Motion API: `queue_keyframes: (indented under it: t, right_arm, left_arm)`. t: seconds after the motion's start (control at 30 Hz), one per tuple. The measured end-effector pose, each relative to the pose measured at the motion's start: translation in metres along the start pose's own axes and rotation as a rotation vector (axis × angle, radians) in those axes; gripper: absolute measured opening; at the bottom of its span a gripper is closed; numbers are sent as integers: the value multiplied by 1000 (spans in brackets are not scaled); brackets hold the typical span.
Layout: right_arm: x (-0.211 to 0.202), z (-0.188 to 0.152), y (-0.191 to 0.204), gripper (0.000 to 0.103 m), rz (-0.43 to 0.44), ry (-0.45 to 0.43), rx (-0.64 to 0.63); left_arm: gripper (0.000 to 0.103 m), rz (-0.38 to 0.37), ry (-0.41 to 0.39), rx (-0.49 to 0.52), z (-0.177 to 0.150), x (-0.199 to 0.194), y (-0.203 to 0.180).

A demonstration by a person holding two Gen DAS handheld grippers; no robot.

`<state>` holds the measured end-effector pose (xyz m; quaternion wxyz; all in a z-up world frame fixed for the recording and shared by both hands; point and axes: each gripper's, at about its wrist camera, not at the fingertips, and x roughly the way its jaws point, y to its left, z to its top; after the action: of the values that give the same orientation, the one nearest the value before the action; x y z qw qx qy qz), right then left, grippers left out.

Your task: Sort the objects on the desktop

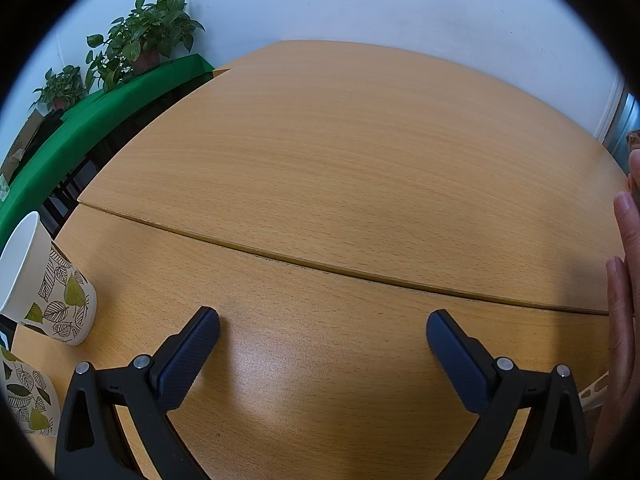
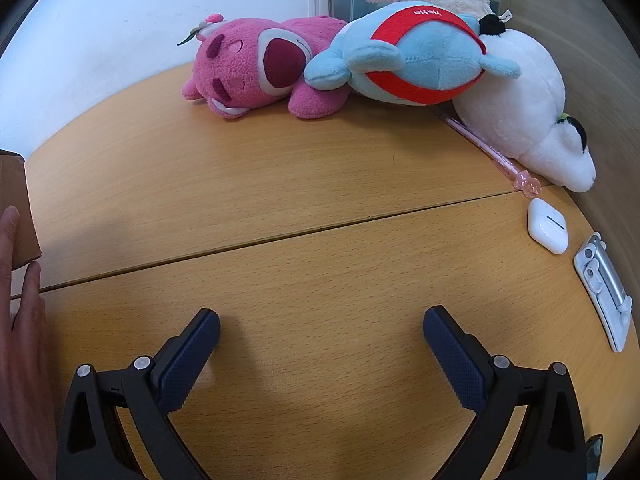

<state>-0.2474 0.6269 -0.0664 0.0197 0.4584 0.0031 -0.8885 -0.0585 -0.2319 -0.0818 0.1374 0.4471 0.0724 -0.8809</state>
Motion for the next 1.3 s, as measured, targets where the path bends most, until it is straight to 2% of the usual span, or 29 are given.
queue_keyframes:
  t: [1.3]
  right_arm:
    - [5, 1, -1, 103, -4, -1, 5]
  left_arm:
    - [103, 13, 3, -19, 2, 0, 0]
